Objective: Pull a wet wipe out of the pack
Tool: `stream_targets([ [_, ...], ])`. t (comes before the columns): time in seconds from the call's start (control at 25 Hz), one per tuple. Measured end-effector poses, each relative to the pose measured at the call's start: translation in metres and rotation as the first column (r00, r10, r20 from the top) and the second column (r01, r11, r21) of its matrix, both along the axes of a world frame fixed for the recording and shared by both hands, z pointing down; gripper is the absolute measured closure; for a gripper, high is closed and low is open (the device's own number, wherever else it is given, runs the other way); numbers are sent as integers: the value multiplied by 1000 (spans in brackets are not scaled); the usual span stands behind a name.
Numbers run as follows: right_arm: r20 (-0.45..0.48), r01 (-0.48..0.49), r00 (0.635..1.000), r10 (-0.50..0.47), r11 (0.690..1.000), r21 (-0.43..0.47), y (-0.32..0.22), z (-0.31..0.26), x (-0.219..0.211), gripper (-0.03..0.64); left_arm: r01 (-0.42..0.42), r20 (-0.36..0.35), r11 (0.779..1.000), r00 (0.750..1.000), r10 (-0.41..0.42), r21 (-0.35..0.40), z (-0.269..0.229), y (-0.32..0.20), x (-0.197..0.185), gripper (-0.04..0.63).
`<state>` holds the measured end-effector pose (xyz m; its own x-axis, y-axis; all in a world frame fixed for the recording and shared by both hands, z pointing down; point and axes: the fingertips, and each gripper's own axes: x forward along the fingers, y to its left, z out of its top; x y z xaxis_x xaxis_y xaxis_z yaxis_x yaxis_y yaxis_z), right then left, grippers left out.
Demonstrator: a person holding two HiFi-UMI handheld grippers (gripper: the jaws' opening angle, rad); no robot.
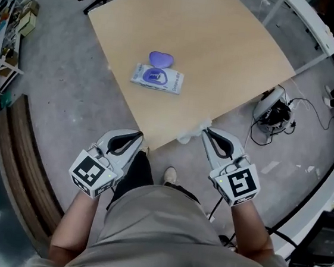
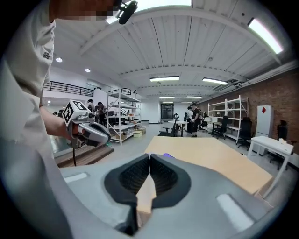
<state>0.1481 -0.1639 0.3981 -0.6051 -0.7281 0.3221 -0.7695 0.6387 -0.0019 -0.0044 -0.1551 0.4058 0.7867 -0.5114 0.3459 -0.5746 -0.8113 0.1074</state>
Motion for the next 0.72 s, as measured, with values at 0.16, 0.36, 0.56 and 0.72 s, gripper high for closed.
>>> stream_targets([
  [0.16,6,42,999,-42,999,12,30,-7,-3,609,27,25,1000,999,-27,-2,-14,39,-8,591],
  [0.36,-4,64,998,-64,997,44,66,-16,-18,609,26,-1,1000,1000,-26,4,-27,70,-12,589],
  [0.56,-61,79,995,-73,993,88,107,-31,-56,609,3,-37,999,999,-1,40,-52,113,-33,589],
  [0.72,-68,76,995,-69,992,100,142,-41,-108,609,0,-63,998,998,4,68,-60,156,-77,589],
])
